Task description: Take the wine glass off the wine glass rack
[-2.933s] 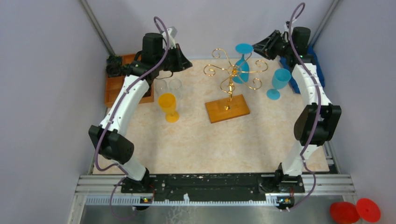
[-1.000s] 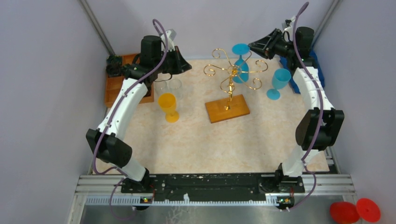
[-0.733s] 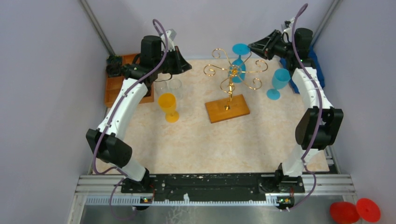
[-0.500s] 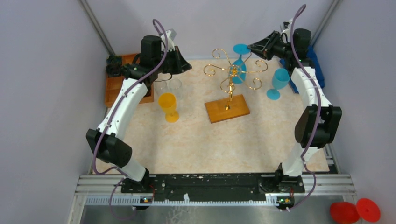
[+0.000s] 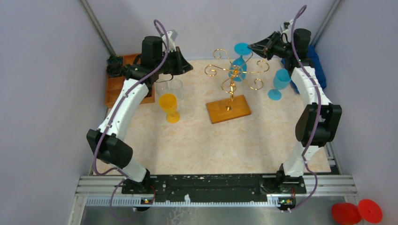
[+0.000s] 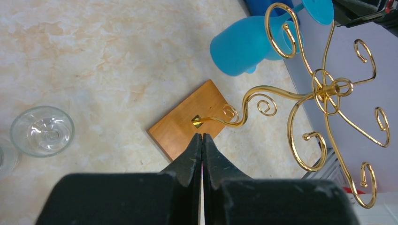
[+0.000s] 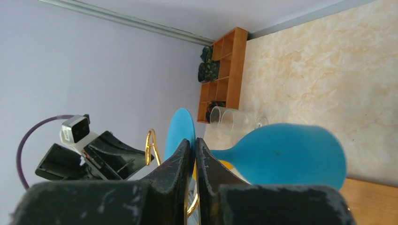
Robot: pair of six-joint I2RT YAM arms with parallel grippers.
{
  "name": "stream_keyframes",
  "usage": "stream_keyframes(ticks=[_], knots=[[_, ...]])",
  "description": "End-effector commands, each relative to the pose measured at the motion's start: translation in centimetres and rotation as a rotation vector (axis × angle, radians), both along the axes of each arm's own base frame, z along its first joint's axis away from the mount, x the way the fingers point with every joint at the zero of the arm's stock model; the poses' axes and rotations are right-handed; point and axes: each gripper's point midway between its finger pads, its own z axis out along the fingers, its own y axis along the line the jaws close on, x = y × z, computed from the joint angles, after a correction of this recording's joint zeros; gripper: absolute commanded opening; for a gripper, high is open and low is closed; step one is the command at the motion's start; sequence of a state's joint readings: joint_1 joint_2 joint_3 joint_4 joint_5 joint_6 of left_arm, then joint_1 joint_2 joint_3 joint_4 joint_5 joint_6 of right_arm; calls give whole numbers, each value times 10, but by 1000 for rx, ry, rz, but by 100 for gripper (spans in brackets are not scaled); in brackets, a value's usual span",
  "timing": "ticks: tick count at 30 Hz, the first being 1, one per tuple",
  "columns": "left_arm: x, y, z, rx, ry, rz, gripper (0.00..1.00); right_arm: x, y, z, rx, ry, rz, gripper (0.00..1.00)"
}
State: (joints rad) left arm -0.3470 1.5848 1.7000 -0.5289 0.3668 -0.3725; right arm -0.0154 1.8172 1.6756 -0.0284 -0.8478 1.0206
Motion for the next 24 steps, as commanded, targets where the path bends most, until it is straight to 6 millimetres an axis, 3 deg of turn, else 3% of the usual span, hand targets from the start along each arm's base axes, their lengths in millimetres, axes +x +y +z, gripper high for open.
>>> stream_keyframes(ticks=[1, 14, 24], knots=[[-6, -2, 9, -6, -35, -20, 2, -2, 6, 29, 40, -66, 8, 0], [-9, -3, 6, -12, -26, -35, 2, -6, -3, 60, 128, -19, -107, 0], [-11, -5, 5, -21, -20, -47, 1, -26, -21, 72, 190, -2, -180, 0]])
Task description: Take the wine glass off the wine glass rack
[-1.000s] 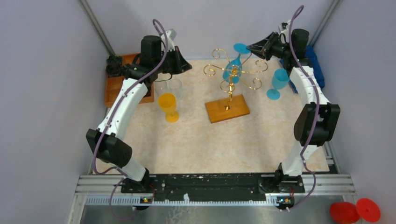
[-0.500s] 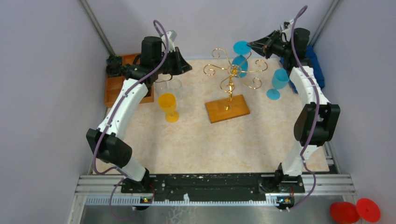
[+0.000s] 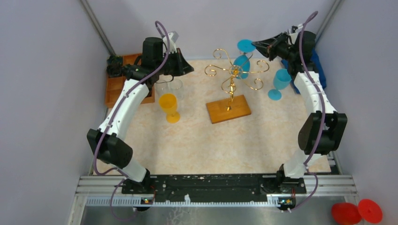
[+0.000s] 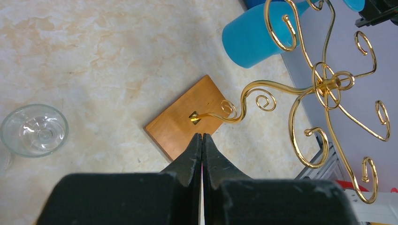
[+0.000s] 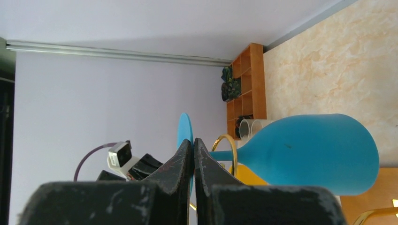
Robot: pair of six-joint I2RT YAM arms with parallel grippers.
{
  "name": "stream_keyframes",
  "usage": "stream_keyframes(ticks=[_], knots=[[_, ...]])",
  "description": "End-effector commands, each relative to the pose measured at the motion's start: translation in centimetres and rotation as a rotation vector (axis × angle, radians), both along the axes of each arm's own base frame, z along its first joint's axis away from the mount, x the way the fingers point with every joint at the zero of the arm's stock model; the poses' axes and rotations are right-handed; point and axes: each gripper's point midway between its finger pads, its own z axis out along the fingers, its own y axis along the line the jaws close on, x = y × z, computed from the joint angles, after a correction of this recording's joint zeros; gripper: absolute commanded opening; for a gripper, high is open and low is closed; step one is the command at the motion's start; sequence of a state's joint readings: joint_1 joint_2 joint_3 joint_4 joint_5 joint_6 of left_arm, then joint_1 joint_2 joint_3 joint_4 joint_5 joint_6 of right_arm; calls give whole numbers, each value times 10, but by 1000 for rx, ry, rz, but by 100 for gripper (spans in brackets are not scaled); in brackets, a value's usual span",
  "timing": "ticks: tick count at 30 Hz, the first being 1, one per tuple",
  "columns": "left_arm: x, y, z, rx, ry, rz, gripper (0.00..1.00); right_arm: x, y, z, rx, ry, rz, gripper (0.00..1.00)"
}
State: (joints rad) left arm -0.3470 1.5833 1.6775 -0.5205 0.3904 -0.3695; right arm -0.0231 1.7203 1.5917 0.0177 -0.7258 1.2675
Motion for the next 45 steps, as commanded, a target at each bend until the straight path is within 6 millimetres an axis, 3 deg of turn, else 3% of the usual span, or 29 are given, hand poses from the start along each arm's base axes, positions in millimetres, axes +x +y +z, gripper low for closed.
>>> stream_keyframes(ticks=[1, 16, 32, 38, 45], knots=[[-8, -3, 12, -19, -33, -24, 1, -23, -10, 48, 16, -116, -46, 0], [-10, -4, 19, -36, -40, -30, 1, -21, -29, 15, -10, -60, -90, 0], [-10, -6, 18, -44, -33, -36, 1, -55, -24, 39, -9, -127, -50, 0], [-10, -7, 18, -52, -31, -37, 0, -60, -9, 38, -19, -123, 3, 0], [-11, -6, 18, -45, -33, -36, 0, -49, 22, 37, -15, -126, 56, 0]])
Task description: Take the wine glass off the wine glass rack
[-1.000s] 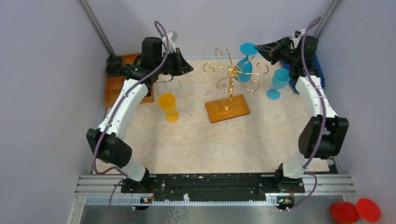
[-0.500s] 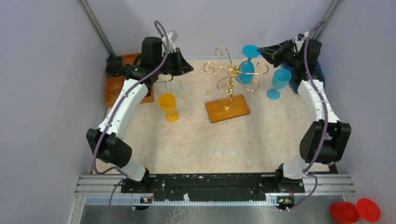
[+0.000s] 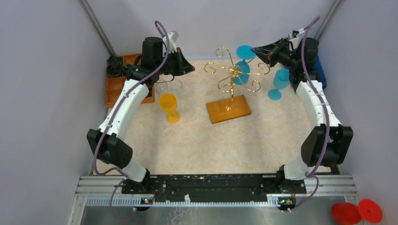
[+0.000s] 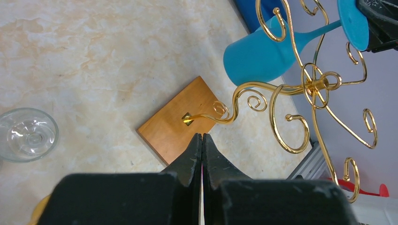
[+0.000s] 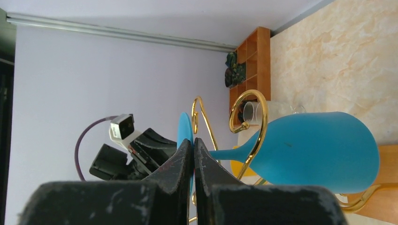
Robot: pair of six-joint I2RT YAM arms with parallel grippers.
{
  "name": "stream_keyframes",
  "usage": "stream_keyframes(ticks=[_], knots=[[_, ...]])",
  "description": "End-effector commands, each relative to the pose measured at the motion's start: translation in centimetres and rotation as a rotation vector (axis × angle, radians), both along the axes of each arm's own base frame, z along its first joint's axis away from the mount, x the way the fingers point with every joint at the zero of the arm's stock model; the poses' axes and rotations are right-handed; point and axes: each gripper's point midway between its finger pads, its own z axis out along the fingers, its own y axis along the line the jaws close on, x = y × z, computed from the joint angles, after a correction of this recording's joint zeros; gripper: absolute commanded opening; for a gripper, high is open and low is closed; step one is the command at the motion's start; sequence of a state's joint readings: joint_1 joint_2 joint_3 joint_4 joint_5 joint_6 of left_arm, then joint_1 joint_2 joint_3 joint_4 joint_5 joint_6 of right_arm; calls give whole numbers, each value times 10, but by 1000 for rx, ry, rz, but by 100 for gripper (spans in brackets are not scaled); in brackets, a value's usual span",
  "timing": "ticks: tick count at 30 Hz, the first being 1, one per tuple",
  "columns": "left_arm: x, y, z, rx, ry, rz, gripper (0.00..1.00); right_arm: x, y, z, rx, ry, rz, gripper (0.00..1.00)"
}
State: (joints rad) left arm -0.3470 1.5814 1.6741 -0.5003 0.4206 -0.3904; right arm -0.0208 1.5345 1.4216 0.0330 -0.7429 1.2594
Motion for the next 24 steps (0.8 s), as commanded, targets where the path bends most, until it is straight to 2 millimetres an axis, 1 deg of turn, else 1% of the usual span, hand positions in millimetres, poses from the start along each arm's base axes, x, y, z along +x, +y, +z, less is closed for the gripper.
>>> stream_keyframes(ticks=[1, 5, 7, 10, 12, 14, 17, 18, 20, 24], knots=[[-9, 0, 14, -11, -37, -14, 0, 5, 19, 28, -9, -95, 35, 0], [-10, 2, 15, -5, -41, -8, 0, 19, 19, 37, -12, -105, 10, 0], [-10, 2, 15, -4, -41, -7, 0, 29, 15, 40, -31, -110, -21, 0], [-10, 3, 14, 1, -40, -6, 0, 45, 14, 34, -48, -87, -36, 0], [-10, 4, 14, 4, -41, -4, 0, 53, 12, 35, -54, -87, -49, 0], [-11, 4, 15, 7, -44, -1, 0, 62, 7, 30, -63, -80, -74, 0], [-11, 6, 16, 13, -49, 6, 0, 74, -6, 28, -69, -88, -114, 0], [-10, 7, 17, 16, -51, 10, 0, 78, -14, 29, -71, -99, -136, 0], [-10, 8, 17, 22, -52, 17, 0, 84, -40, 32, -81, -118, -197, 0], [-7, 11, 17, 31, -55, 35, 0, 88, -78, 46, -83, -183, -279, 0]])
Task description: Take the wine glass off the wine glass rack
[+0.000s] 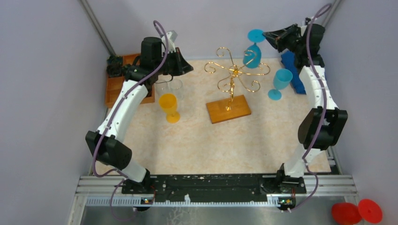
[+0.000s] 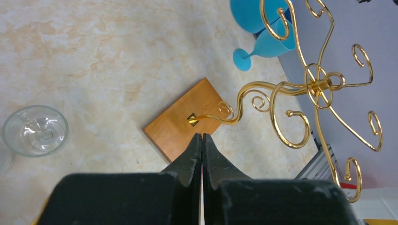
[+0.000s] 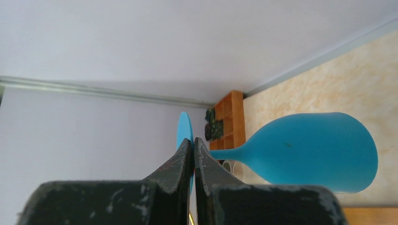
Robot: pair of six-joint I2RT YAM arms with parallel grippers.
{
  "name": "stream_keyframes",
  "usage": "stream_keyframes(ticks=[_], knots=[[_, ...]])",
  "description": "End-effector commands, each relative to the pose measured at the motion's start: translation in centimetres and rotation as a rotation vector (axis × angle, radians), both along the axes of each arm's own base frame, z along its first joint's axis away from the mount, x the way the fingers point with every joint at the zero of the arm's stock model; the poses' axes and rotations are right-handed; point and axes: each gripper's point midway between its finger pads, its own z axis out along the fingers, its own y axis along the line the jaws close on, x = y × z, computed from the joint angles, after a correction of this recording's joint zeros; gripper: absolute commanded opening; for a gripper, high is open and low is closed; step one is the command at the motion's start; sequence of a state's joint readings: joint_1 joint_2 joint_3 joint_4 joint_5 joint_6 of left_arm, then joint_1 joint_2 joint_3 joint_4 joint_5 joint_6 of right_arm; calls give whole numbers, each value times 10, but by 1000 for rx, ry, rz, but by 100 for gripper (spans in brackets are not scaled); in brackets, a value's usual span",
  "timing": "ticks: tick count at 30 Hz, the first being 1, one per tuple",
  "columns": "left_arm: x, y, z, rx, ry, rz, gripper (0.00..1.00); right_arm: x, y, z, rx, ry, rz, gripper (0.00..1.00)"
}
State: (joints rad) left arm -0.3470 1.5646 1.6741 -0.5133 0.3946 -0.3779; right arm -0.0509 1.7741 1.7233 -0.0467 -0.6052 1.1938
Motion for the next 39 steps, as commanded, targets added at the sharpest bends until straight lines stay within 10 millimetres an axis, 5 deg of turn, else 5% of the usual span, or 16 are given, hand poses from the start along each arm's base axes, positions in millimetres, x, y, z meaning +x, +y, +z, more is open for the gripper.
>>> stream_keyframes(ticks=[1, 5, 10, 17, 22, 25, 28, 32, 39], knots=[[-5, 6, 13, 17, -41, 22, 0, 4, -55, 47, -44, -173, -139, 0], [-2, 11, 12, 30, -41, 56, 3, -12, -80, 69, -97, -227, -207, 0], [4, 23, 20, 46, -72, 132, 13, -70, -70, 110, -111, -347, -202, 0], [0, 26, 57, 1, -173, 145, 23, -200, -56, 201, -308, -625, -294, 0], [-10, 13, 97, -101, -287, 67, 36, -294, -23, 253, -315, -846, -209, 0], [-35, -9, 125, -219, -388, -106, 45, -339, 7, 266, -174, -959, -15, 0], [-82, -31, 155, -381, -522, -374, 49, -364, 21, 264, -6, -1020, 164, 0], [-149, -39, 170, -533, -650, -717, 49, -369, 23, 256, 52, -1047, 241, 0], [-204, -27, 173, -680, -755, -1035, 54, -375, 33, 256, 192, -1060, 396, 0]])
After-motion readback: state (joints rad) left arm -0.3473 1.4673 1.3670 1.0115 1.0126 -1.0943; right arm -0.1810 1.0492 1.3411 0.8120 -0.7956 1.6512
